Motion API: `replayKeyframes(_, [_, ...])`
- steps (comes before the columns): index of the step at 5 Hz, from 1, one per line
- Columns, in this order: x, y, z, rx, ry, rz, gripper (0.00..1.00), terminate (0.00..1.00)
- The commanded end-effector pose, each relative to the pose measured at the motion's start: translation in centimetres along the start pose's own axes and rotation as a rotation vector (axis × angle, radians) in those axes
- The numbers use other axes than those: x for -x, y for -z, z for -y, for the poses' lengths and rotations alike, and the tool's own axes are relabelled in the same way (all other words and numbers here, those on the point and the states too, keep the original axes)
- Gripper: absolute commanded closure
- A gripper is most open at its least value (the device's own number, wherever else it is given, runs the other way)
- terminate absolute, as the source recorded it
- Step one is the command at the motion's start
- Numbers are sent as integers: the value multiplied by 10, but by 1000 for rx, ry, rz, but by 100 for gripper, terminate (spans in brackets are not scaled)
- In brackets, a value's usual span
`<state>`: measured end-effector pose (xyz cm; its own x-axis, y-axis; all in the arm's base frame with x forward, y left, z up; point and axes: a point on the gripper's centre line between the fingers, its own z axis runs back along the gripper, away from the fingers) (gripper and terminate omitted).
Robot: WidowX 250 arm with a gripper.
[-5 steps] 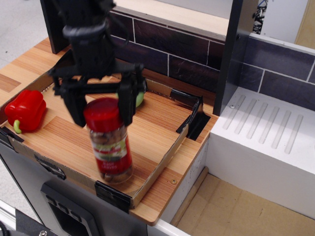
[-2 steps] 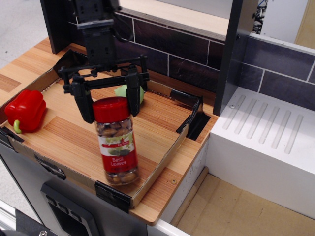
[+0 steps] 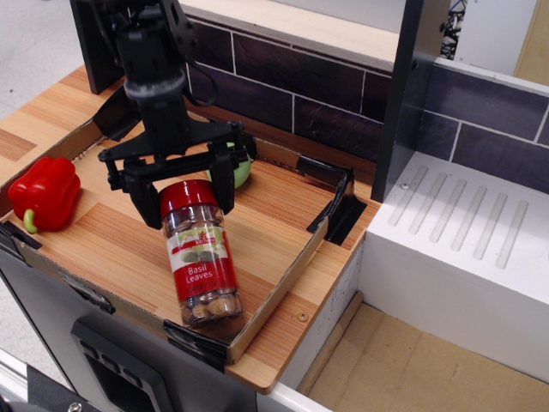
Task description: Topple basil bottle
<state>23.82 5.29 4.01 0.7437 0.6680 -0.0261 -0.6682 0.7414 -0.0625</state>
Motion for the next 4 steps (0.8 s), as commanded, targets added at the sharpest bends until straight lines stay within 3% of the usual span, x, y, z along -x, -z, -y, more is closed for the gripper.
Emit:
replayKeyframes(1, [-28,1,3,11,11,333,100,0])
replayKeyframes(2, [-31,3,5,-23,17,337,0,0])
replayKeyframes(3, [-31,-8,7,-33,-4,288,0,0])
replayKeyframes(4, [-32,-20,8,-25,-16,281,0,0])
